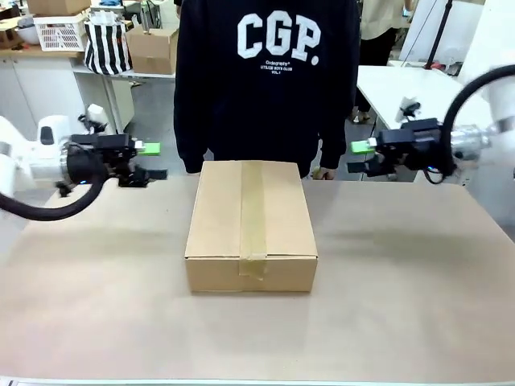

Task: Pack the gift set into the box.
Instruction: Press and hold the closed box until the human finishes sealing it.

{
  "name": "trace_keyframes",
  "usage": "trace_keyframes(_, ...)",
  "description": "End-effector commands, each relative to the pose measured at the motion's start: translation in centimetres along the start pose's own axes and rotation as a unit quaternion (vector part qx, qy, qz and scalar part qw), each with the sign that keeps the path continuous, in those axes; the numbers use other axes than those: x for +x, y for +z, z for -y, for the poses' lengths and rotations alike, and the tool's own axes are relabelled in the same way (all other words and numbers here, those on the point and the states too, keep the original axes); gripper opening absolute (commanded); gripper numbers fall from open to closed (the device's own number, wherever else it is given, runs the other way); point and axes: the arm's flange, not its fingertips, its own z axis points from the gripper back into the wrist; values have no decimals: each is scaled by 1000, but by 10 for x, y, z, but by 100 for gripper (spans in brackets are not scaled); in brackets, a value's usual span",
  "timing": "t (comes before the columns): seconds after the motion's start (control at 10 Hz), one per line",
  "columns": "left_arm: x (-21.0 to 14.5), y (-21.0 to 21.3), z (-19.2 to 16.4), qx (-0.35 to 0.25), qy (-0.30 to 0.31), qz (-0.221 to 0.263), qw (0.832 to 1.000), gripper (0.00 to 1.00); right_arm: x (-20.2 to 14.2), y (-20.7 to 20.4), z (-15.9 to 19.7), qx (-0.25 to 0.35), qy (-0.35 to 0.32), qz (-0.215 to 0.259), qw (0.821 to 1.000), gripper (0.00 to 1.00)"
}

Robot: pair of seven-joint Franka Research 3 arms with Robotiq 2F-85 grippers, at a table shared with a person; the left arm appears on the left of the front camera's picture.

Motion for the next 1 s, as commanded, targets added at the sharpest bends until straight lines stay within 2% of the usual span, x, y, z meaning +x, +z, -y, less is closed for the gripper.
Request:
trace_keyframes(0.0, -5, 35, 1, 23, 98, 51, 994, 100, -22, 34, 11, -13, -24, 118, 993, 100)
trace_keyframes(0.1, 0, 0, 0, 0, 0, 0, 1000, 100, 0, 0, 0, 0, 0, 0, 1000, 100)
trace_keyframes(0.9, 0, 0, 0, 0, 0, 0, 1000, 100, 0, 0, 0, 0, 0, 0, 1000, 100)
